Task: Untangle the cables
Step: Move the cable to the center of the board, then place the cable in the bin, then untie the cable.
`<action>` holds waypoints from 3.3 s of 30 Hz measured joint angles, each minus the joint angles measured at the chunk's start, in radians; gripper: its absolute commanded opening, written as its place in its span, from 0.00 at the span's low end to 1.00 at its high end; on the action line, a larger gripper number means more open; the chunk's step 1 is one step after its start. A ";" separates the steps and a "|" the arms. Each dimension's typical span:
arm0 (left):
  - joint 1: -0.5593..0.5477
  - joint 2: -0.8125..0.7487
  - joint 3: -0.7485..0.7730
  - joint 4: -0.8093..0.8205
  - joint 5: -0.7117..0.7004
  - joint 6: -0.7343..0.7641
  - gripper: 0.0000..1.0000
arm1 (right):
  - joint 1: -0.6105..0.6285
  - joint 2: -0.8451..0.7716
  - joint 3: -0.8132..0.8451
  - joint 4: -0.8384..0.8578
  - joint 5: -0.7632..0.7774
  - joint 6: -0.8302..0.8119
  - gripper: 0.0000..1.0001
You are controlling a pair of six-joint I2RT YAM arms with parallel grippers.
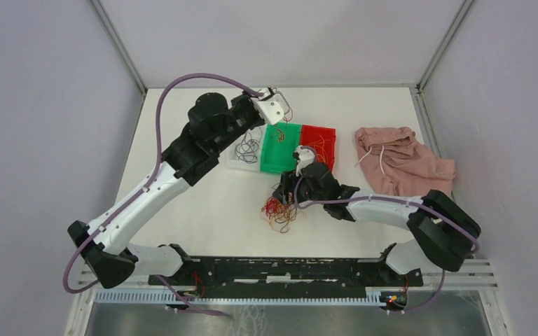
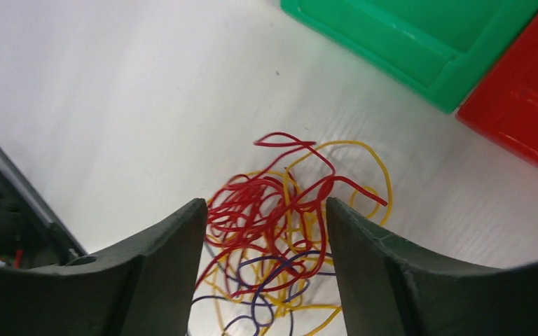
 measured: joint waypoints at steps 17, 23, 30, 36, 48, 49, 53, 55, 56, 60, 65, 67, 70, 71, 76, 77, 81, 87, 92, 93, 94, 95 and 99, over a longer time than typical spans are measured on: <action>0.042 0.280 -0.003 0.047 -0.060 -0.001 0.03 | -0.040 -0.443 -0.019 -0.206 0.159 0.055 0.77; 0.092 0.383 0.026 0.028 -0.057 -0.002 0.19 | -0.084 -0.454 -0.040 -0.267 0.207 0.078 0.77; 0.126 0.579 0.280 -0.179 -0.011 -0.003 0.33 | -0.147 -0.454 -0.042 -0.317 0.212 0.103 0.76; 0.156 0.650 0.359 -0.309 0.051 -0.019 0.33 | -0.170 -0.463 -0.042 -0.340 0.211 0.108 0.76; 0.197 0.626 0.439 -0.516 0.259 -0.055 0.60 | -0.188 -0.433 -0.001 -0.393 0.137 0.080 0.73; 0.198 0.615 0.413 -0.531 0.284 -0.055 0.60 | -0.188 -0.421 0.009 -0.396 0.118 0.073 0.72; 0.204 0.458 0.238 -0.591 0.359 -0.055 0.60 | -0.188 -0.357 0.037 -0.396 0.025 0.050 0.67; 0.204 0.386 0.153 -0.615 0.385 -0.055 0.60 | -0.188 -0.310 0.040 -0.381 -0.027 0.043 0.65; 0.204 0.349 0.107 -0.627 0.394 -0.055 0.60 | -0.188 -0.277 0.042 -0.370 -0.057 0.041 0.65; 0.203 0.251 -0.015 -0.651 0.436 -0.061 0.60 | -0.188 -0.142 0.078 -0.351 -0.150 0.013 0.64; 0.218 0.176 -0.095 -0.657 0.488 -0.078 0.60 | -0.188 0.017 0.208 -0.348 -0.236 -0.047 0.63; 0.237 0.144 -0.127 -0.657 0.513 -0.081 0.60 | -0.188 0.059 0.253 -0.346 -0.261 -0.079 0.62; 0.285 0.096 -0.167 -0.658 0.563 -0.082 0.60 | -0.188 0.134 0.330 -0.362 -0.298 -0.151 0.60; 0.302 0.082 -0.175 -0.659 0.576 -0.082 0.60 | -0.188 0.158 0.351 -0.369 -0.311 -0.171 0.59; 0.339 0.019 -0.204 -0.664 0.618 -0.081 0.60 | -0.188 0.248 0.391 -0.379 -0.366 -0.229 0.51; 0.339 0.010 -0.205 -0.665 0.621 -0.081 0.60 | -0.188 0.259 0.393 -0.379 -0.371 -0.235 0.47; 0.338 -0.019 -0.206 -0.664 0.627 -0.080 0.59 | -0.188 0.303 0.404 -0.379 -0.396 -0.243 0.32; 0.338 -0.049 -0.224 -0.662 0.625 -0.080 0.58 | -0.188 0.308 0.406 -0.348 -0.431 -0.212 0.09; 0.338 -0.089 -0.290 -0.652 0.625 -0.080 0.58 | -0.188 0.259 0.394 -0.320 -0.450 -0.159 0.00; 0.338 -0.098 -0.303 -0.649 0.625 -0.080 0.58 | -0.188 0.236 0.384 -0.309 -0.452 -0.145 0.00; 0.338 -0.108 -0.315 -0.644 0.625 -0.080 0.57 | -0.188 0.206 0.371 -0.296 -0.457 -0.130 0.00; 0.338 -0.119 -0.328 -0.637 0.626 -0.080 0.57 | -0.188 0.181 0.362 -0.289 -0.458 -0.118 0.00; 0.336 -0.158 -0.380 -0.605 0.627 -0.068 0.57 | -0.188 0.079 0.325 -0.248 -0.471 -0.071 0.00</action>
